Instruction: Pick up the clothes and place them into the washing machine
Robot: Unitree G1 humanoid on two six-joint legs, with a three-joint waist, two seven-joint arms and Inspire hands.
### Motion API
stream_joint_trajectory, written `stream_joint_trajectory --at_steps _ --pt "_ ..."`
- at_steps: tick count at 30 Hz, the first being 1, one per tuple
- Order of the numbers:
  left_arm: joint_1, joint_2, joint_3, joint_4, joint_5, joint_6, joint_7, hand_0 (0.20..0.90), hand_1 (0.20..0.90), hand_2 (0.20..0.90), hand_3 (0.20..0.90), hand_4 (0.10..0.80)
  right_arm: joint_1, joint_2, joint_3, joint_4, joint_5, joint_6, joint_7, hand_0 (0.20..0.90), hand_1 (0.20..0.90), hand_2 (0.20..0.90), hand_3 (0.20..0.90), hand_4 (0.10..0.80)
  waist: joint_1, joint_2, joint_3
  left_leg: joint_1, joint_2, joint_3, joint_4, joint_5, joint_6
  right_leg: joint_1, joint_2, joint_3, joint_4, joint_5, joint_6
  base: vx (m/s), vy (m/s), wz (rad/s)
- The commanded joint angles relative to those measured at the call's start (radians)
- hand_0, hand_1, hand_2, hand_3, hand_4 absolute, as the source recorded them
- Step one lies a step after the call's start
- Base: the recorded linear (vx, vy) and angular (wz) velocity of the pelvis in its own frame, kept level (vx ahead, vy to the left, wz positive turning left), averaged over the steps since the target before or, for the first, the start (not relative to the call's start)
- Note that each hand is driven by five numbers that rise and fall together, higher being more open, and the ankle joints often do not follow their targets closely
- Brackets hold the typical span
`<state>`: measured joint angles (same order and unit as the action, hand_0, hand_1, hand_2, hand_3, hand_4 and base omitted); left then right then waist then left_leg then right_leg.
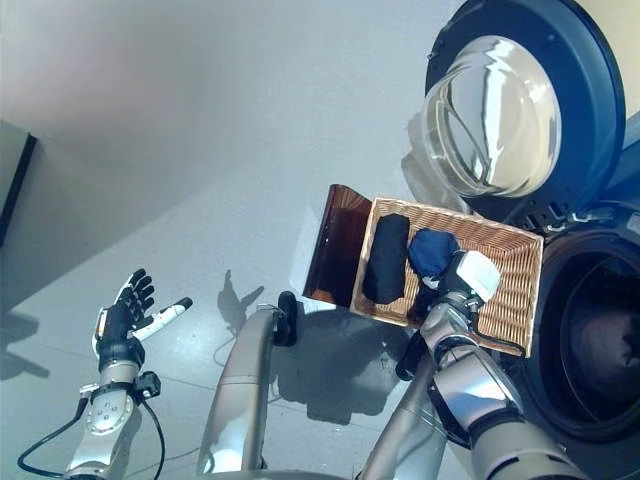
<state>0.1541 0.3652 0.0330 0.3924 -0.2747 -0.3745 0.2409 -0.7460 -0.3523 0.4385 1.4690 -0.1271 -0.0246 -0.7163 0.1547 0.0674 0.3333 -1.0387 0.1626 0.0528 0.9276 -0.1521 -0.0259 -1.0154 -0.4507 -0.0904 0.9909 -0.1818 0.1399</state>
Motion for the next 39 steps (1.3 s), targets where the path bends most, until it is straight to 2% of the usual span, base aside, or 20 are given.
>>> stream_joint_trajectory --at_steps 1,12,19,23,27,28,29,31,32,33,34,35,39 --pt "0.037 0.055 0.076 -0.113 -0.009 -0.061 0.027 0.900 0.900 0.900 0.900 0.800 0.023 -0.017 0.016 0.020 0.025 -0.027 0.008 0.200 0.200 0.200 0.200 0.300 0.029 0.035 -0.043 -0.008 0.047 -0.035 0.104 -0.115 -0.058 -0.017 -0.004 0.102 0.011 0.006 -0.027 0.009 0.004 -0.04" --pt "0.029 0.055 0.079 -0.094 -0.004 -0.060 0.032 0.900 0.900 0.900 0.900 0.800 0.040 -0.025 0.005 0.014 0.030 -0.031 0.013 0.200 0.200 0.200 0.200 0.300 0.024 0.029 -0.046 0.000 0.045 -0.033 0.097 -0.119 -0.055 -0.009 -0.007 0.104 -0.001 0.009 -0.024 0.011 0.006 0.06" --pt "0.020 0.058 0.076 -0.057 -0.005 -0.063 0.039 0.900 0.900 0.900 0.900 0.800 0.082 -0.033 -0.064 -0.023 0.108 -0.076 0.009 0.200 0.200 0.200 0.200 0.300 0.014 0.017 -0.050 0.048 0.045 -0.019 0.042 -0.103 -0.059 0.035 -0.006 0.087 -0.055 0.034 -0.017 0.033 -0.006 0.00" --pt "0.009 0.059 0.080 -0.018 -0.009 -0.068 0.050 0.900 0.900 0.900 0.900 0.800 0.117 -0.043 -0.120 -0.085 0.198 -0.138 0.022 0.200 0.200 0.200 0.200 0.300 -0.001 0.003 -0.053 0.091 0.046 -0.007 -0.016 -0.087 -0.063 0.076 0.002 0.072 -0.109 0.061 -0.009 0.017 -0.006 -0.01" --pt "-0.010 0.058 0.082 0.021 -0.009 -0.073 0.057 0.900 0.900 0.900 0.900 0.800 0.162 -0.052 -0.188 -0.219 0.342 -0.239 0.070 0.200 0.200 0.200 0.200 0.300 -0.024 -0.015 -0.053 0.147 0.046 0.011 -0.107 -0.059 -0.067 0.125 0.013 0.047 -0.197 0.103 0.005 0.026 -0.011 -0.05" --pt "-0.013 0.058 0.083 0.032 -0.008 -0.074 0.060 0.900 0.900 0.900 0.900 0.800 0.186 -0.052 -0.210 -0.277 0.394 -0.278 0.093 0.200 0.200 0.200 0.200 0.300 -0.032 -0.021 -0.052 0.165 0.045 0.015 -0.140 -0.046 -0.067 0.142 0.013 0.042 -0.231 0.121 0.009 -0.069 -0.022 -0.07" --pt "-0.019 0.059 0.088 0.049 -0.009 -0.078 0.064 0.900 0.900 0.900 0.900 0.800 0.219 -0.056 -0.249 -0.339 0.465 -0.318 0.115 0.200 0.200 0.200 0.200 0.300 -0.046 -0.029 -0.045 0.180 0.039 0.032 -0.200 0.005 -0.060 0.162 0.012 0.028 -0.299 0.175 0.003 -0.069 -0.034 -0.09" --pt "-0.018 0.060 0.084 0.062 -0.008 -0.083 0.063 0.900 0.900 0.900 0.900 0.800 0.254 -0.055 -0.293 -0.405 0.549 -0.370 0.143 0.200 0.200 0.200 0.200 0.300 -0.056 -0.033 -0.043 0.207 0.033 0.038 -0.245 0.025 -0.064 0.195 0.012 0.019 -0.353 0.196 0.006 0.029 -0.036 -0.11" --pt "-0.018 0.061 0.083 0.064 -0.008 -0.084 0.063 0.900 0.900 0.900 0.900 0.800 0.256 -0.055 -0.293 -0.405 0.550 -0.370 0.145 0.200 0.200 0.200 0.200 0.300 -0.054 -0.032 -0.046 0.219 0.035 0.032 -0.238 -0.006 -0.073 0.205 0.014 0.024 -0.340 0.166 0.018 0.129 -0.027 -0.07" --pt "-0.021 0.060 0.079 0.083 -0.011 -0.086 0.062 0.900 0.900 0.900 0.900 0.800 0.269 -0.057 -0.312 -0.412 0.573 -0.383 0.157 0.200 0.200 0.200 0.200 0.300 -0.057 -0.033 -0.048 0.230 0.030 0.031 -0.255 -0.001 -0.072 0.217 0.014 0.018 -0.360 0.172 0.019 0.126 -0.032 -0.10" --pt "-0.021 0.060 0.075 0.088 -0.011 -0.087 0.059 0.900 0.900 0.900 0.900 0.800 0.280 -0.055 -0.330 -0.427 0.609 -0.399 0.172 0.200 0.200 0.200 0.200 0.300 -0.058 -0.033 -0.048 0.241 0.028 0.032 -0.276 0.008 -0.074 0.231 0.015 0.014 -0.383 0.181 0.020 -0.047 -0.029 -0.11" --pt "-0.023 0.057 0.071 0.090 -0.015 -0.087 0.056 0.900 0.900 0.900 0.900 0.800 0.288 -0.047 -0.351 -0.437 0.653 -0.418 0.188 0.200 0.200 0.200 0.200 0.300 -0.062 -0.035 -0.046 0.245 0.023 0.041 -0.311 0.050 -0.065 0.241 0.012 0.001 -0.426 0.221 0.010 -0.047 -0.022 -0.08" --pt "-0.035 0.055 0.066 0.131 -0.029 -0.088 0.052 0.900 0.900 0.900 0.900 0.800 0.299 -0.039 -0.392 -0.453 0.763 -0.444 0.245 0.200 0.200 0.200 0.200 0.300 -0.067 -0.037 -0.043 0.290 0.014 0.042 -0.373 0.075 -0.065 0.288 0.015 -0.015 -0.497 0.250 0.015 0.007 -0.022 -0.02"
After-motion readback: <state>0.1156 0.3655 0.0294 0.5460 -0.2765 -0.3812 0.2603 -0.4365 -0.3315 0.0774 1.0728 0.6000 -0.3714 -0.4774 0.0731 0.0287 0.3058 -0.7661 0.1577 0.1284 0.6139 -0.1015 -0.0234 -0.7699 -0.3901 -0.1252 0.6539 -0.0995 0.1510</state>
